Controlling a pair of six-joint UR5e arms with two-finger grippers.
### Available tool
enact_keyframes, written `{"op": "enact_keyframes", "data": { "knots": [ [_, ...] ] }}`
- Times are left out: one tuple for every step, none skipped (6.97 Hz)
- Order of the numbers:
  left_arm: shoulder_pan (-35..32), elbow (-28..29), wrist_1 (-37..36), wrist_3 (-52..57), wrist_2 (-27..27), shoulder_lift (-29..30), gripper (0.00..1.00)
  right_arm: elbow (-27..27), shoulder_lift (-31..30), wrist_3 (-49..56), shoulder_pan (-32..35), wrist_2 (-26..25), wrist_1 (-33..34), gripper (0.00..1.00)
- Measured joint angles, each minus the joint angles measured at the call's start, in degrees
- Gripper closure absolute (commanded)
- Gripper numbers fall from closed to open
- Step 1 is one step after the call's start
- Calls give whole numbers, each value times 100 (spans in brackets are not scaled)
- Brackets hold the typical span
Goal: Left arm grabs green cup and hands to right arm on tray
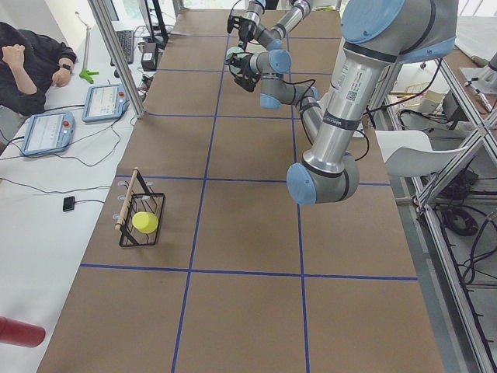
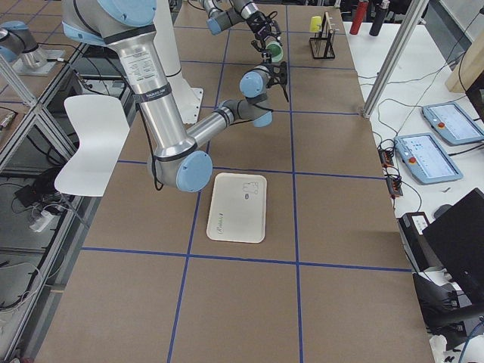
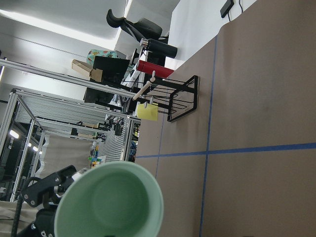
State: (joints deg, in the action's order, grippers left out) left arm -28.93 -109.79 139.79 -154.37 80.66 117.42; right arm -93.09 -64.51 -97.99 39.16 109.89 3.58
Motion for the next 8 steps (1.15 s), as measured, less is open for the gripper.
{"op": "enact_keyframes", "data": {
  "knots": [
    [45, 2, -5, 2, -7, 0, 56, 15, 0, 1, 1, -2, 2, 12],
    [96, 2, -10, 3, -12, 0, 56, 30, 0, 5, -1, -2, 4, 12],
    [134, 2, -12, 3, -17, 0, 56, 42, 0, 7, -7, -2, 8, 12],
    [156, 2, -12, 1, -19, 1, 56, 67, 2, 10, -14, 0, 10, 12],
    [164, 1, -11, -3, -18, 8, 56, 101, 6, 14, -18, 4, 11, 12],
    [170, -1, -9, -5, -16, 18, 56, 123, 7, 16, -24, 8, 11, 12],
    [177, -1, -11, -5, -17, 35, 56, 140, 11, 17, -28, 12, 11, 12],
    [190, 3, -12, -6, -24, 61, 56, 147, 22, 17, -33, 14, 11, 12]
  ]
}}
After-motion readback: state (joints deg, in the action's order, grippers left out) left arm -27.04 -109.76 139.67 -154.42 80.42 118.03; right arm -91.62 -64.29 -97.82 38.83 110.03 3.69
